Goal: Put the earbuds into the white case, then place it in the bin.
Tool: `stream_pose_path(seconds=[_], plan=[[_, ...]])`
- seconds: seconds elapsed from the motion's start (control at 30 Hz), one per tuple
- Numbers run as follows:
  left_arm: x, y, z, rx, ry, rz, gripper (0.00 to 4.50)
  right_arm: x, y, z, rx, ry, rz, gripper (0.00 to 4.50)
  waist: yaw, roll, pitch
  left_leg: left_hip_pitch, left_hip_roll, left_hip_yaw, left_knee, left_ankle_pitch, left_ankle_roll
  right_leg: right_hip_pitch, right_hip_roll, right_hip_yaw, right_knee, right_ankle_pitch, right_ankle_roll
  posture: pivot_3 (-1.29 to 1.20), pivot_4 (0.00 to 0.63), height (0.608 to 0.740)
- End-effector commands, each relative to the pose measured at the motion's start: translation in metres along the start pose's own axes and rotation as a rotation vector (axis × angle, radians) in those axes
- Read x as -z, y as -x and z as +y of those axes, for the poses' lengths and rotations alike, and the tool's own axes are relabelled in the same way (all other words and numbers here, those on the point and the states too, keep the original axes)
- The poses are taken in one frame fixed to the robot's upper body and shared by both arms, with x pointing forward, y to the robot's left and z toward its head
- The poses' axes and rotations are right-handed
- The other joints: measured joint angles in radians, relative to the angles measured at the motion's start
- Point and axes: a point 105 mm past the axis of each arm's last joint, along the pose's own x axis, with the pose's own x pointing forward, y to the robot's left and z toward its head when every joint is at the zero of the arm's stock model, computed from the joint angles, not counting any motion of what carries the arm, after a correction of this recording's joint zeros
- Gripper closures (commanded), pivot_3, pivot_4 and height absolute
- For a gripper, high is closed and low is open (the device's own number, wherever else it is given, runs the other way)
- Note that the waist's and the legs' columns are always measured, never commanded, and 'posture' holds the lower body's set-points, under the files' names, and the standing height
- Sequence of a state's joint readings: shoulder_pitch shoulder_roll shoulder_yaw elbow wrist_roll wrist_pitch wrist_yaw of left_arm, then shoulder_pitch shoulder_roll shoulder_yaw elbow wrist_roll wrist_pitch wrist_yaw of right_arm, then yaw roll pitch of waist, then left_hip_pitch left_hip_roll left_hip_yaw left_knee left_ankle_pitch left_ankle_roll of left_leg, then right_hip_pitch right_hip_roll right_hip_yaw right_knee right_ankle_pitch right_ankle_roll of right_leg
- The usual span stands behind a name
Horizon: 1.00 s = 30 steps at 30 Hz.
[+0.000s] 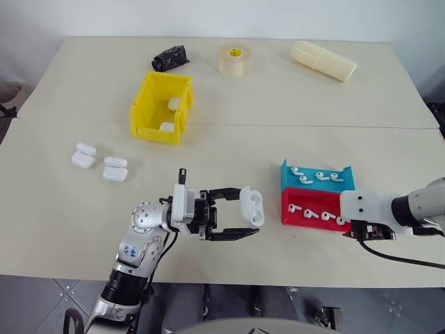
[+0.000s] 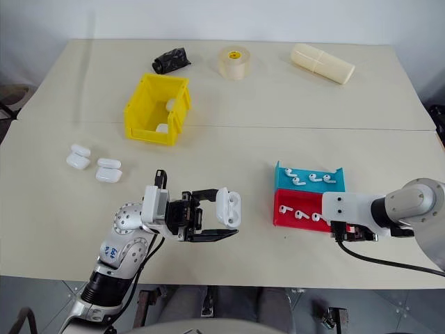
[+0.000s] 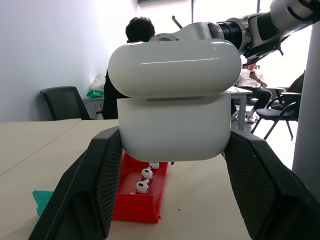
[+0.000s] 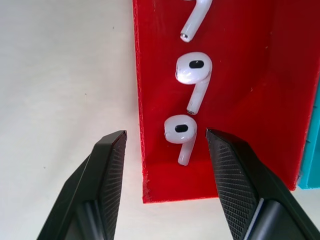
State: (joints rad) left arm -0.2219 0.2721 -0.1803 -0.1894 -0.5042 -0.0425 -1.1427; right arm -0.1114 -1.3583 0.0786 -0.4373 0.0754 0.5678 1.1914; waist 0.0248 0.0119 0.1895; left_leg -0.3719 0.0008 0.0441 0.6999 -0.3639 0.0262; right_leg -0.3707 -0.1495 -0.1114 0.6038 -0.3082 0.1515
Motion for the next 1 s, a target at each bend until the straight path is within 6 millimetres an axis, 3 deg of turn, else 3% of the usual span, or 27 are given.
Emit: stream_pose_path(seconds=[0.03, 0.73, 0.83, 0.97, 1.0], plan=[[-0.012, -0.004, -0.003, 0.015, -0.035, -0.036, 1.76, -0.003, 0.003, -0.005, 0.017, 0.02, 0.002, 1.9, 0.0, 0.0, 0.0, 0.0, 0.0, 0.0, 0.0, 0.0, 0.0, 0.0, 0.0, 0.0, 0.0, 0.0, 0.0, 0.0, 0.15, 0.74], [-0.012, -0.002, -0.005, -0.004, -0.036, -0.029, 1.76, 0.0, -0.006, -0.006, -0.005, 0.022, 0.008, 1.9, 0.0, 0.0, 0.0, 0.0, 0.0, 0.0, 0.0, 0.0, 0.0, 0.0, 0.0, 0.0, 0.0, 0.0, 0.0, 0.0, 0.15, 0.74], [-0.012, -0.003, -0.006, -0.004, -0.035, -0.03, 1.76, -0.001, -0.007, -0.005, -0.005, 0.022, 0.004, 2.45, 0.0, 0.0, 0.0, 0.0, 0.0, 0.0, 0.0, 0.0, 0.0, 0.0, 0.0, 0.0, 0.0, 0.0, 0.0, 0.0, 0.15, 0.74], [-0.012, -0.003, -0.006, -0.005, -0.035, -0.03, 1.76, 0.0, -0.007, -0.005, -0.003, 0.023, 0.005, 3.77, -0.001, 0.0, 0.0, 0.0, 0.0, 0.0, 0.0, 0.0, 0.0, 0.0, 0.0, 0.0, 0.0, 0.0, 0.0, 0.0, 0.15, 0.74], [-0.012, -0.002, -0.006, -0.005, -0.035, -0.03, 1.76, 0.0, -0.007, -0.005, -0.002, 0.022, 0.005, 3.77, -0.001, 0.0, 0.0, 0.0, 0.0, 0.0, 0.0, 0.0, 0.0, 0.0, 0.0, 0.0, 0.0, 0.0, 0.0, 0.0, 0.15, 0.74]])
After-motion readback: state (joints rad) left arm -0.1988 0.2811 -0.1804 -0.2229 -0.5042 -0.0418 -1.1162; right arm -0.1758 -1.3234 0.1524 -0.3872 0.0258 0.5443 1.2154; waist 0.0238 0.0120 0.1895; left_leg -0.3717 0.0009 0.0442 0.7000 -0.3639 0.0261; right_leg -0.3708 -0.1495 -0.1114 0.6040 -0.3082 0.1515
